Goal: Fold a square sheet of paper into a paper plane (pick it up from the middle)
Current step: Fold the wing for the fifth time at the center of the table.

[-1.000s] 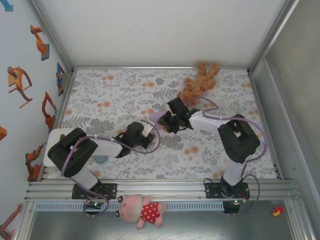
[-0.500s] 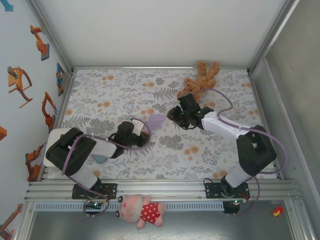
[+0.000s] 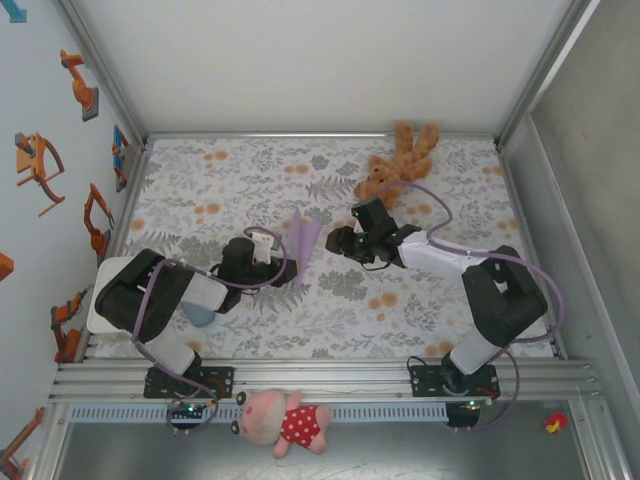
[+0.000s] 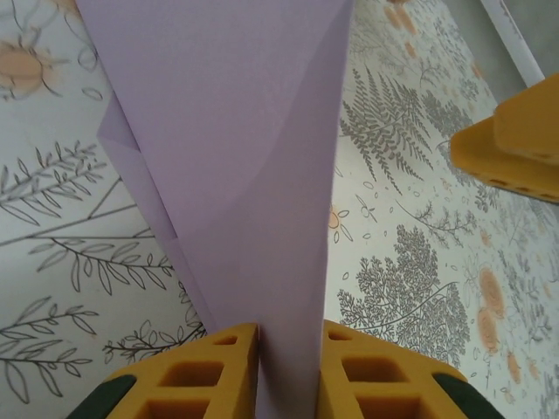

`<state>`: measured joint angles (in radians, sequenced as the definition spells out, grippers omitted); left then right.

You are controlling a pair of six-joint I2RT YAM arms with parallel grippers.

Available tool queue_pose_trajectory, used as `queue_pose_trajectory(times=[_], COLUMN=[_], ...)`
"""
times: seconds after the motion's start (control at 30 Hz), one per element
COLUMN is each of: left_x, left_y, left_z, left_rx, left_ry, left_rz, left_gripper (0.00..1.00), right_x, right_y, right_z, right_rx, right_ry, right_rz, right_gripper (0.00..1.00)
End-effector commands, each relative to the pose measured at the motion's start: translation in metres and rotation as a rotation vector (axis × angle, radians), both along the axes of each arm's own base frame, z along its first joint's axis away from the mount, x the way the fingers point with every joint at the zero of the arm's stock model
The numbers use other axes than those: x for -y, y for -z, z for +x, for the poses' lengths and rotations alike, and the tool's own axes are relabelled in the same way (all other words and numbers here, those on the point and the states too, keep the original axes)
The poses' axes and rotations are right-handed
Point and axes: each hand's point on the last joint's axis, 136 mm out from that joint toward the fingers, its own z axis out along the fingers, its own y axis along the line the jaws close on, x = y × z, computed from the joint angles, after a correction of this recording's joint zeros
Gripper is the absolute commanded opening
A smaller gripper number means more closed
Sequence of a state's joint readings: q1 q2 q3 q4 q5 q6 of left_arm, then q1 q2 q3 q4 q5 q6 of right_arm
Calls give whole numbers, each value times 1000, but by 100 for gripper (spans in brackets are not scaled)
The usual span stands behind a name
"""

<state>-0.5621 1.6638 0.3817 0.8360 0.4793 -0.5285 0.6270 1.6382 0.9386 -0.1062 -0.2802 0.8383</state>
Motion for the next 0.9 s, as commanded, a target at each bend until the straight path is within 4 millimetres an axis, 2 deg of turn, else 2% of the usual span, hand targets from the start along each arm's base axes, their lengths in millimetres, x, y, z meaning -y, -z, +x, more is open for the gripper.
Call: queue_pose_trajectory(times=[0.0, 0.23, 0.33, 0.5, 0.67, 0.87], left_x=[7, 4, 2, 0, 4, 9], left_y=[-1, 0, 1, -4, -2, -4], left_z=[-3, 0, -1, -2, -3, -2], left_rx=[-35, -13, 11, 61, 72, 98], left_ry=[22, 18, 20, 35, 65, 87], left_rz=[-54, -1, 76, 194, 255, 317], left_gripper=[20, 17, 15, 14, 14, 14], right_x=[-18, -20, -23, -28, -33, -27], right_y=[-3, 4, 4, -6, 4, 15], right_z=[2, 8, 12, 18, 22, 21], right_rx=[33, 22, 14, 44, 18, -32], right_ry=[-82, -99, -101, -103, -109, -43], right_rz=[9, -41, -49, -25, -38, -58], right_gripper=[52, 51, 49, 50, 50, 47])
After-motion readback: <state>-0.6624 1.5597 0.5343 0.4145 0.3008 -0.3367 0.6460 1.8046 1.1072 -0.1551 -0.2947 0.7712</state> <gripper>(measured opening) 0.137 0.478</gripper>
